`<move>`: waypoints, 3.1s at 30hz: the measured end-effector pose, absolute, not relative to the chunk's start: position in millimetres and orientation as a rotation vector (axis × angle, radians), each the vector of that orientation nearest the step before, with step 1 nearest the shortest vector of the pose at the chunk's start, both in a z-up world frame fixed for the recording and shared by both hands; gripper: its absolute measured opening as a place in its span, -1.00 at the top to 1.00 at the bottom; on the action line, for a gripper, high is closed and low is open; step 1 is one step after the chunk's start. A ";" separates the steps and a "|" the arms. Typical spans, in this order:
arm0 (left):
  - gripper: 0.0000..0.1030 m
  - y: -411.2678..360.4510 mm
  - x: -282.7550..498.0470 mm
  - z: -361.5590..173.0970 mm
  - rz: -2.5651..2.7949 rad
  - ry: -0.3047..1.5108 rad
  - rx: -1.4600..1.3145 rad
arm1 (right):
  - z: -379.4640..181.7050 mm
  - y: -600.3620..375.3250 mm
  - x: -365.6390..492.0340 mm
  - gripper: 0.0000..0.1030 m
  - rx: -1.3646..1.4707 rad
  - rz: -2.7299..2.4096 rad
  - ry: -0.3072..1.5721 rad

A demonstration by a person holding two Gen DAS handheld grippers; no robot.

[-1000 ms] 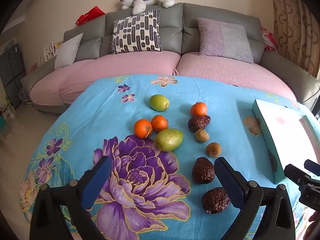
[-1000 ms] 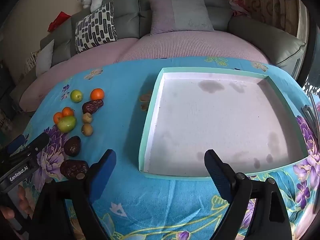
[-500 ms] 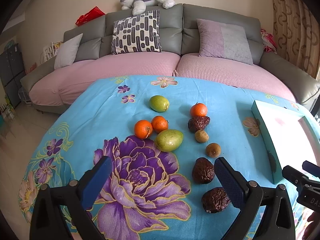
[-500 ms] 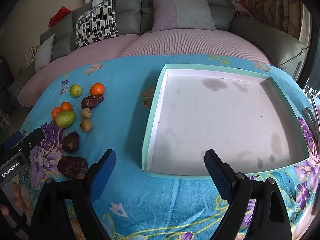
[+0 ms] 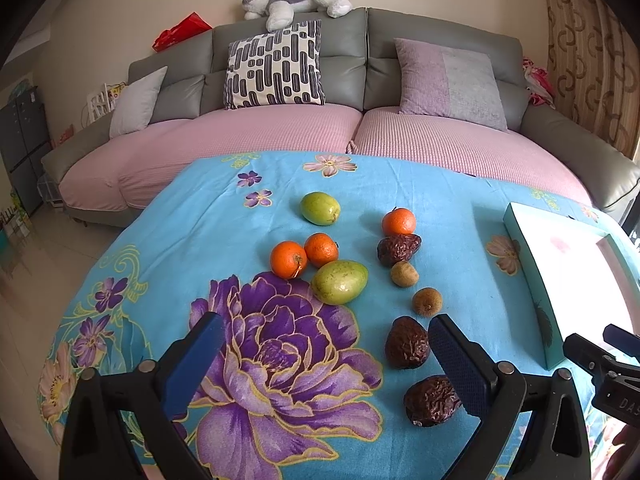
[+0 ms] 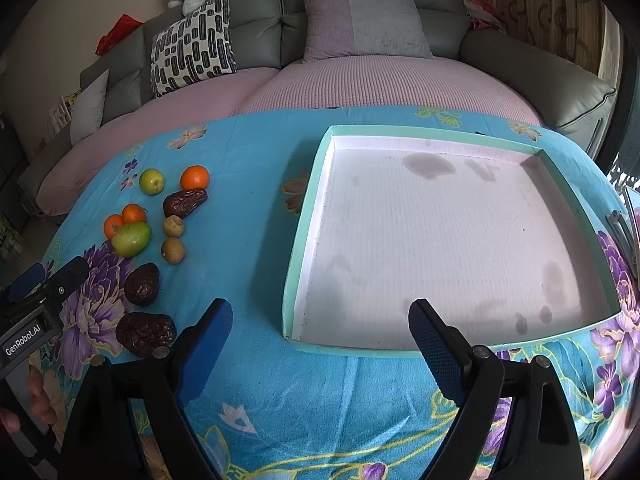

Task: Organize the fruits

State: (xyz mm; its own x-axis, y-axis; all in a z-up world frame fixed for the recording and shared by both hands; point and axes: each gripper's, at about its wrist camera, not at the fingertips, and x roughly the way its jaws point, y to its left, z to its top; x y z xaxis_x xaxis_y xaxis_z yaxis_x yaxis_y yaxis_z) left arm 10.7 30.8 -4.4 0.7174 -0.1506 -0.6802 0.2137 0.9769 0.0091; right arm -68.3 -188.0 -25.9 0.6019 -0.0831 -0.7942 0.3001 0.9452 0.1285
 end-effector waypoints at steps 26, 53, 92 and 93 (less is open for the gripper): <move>-1.00 27.5 8.6 1.5 -0.203 0.731 0.108 | -23.0 -189.9 -69.1 -0.75 0.271 -0.226 0.897; -1.00 40.4 15.6 0.2 -0.191 0.786 0.050 | -18.5 -183.9 -66.1 -0.75 0.256 -0.220 0.900; -1.00 97.4 40.4 -34.8 -0.095 0.923 -0.102 | -66.4 -63.7 -19.6 -0.75 0.083 0.159 1.026; -1.00 97.5 40.5 -35.1 -0.097 0.927 -0.105 | -66.6 -63.9 -19.7 -0.75 0.087 0.159 1.021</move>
